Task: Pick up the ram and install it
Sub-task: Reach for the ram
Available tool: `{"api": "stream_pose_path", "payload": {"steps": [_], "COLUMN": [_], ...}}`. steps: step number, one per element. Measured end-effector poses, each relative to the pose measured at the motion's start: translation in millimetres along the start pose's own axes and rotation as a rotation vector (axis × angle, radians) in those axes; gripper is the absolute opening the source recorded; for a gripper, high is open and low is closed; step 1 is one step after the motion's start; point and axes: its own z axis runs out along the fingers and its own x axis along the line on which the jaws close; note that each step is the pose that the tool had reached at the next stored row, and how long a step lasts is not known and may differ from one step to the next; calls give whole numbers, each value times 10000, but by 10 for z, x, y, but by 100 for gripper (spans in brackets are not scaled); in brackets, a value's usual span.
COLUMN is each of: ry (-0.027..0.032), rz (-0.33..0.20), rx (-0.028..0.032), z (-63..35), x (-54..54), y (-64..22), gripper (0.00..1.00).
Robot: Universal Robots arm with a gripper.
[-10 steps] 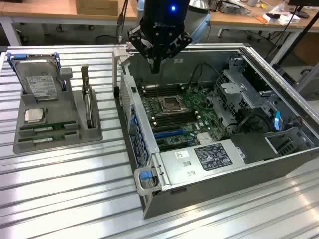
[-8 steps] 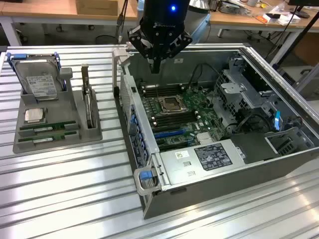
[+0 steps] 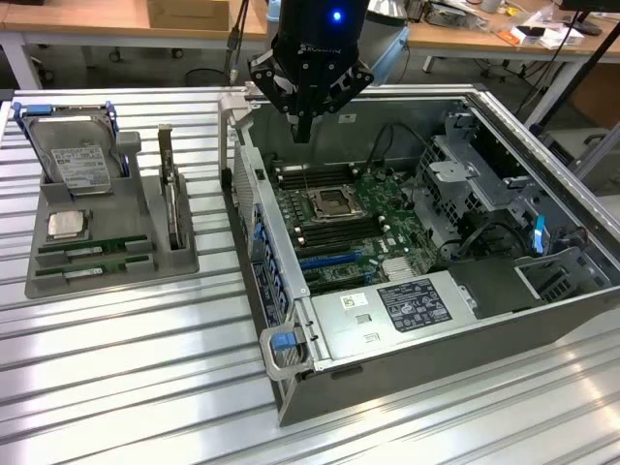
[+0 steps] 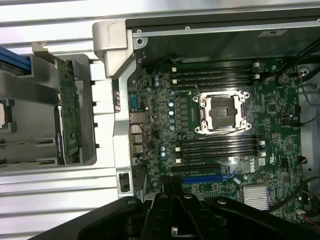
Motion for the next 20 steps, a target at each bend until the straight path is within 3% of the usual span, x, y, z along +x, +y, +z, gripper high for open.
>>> {"api": "stream_pose_path", "payload": {"steps": [4, 9, 11, 19, 20], "ry": [1, 0, 0, -3, -10], "rz": [0, -2, -2, -2, 0], "rx": [1, 1, 0, 0, -1], "z": [-1, -7, -11, -13, -5], "x": [10, 234, 416, 932, 1070], "y": [-1, -19, -32, -72, -82], "gripper": [11, 11, 11, 11, 11]}}
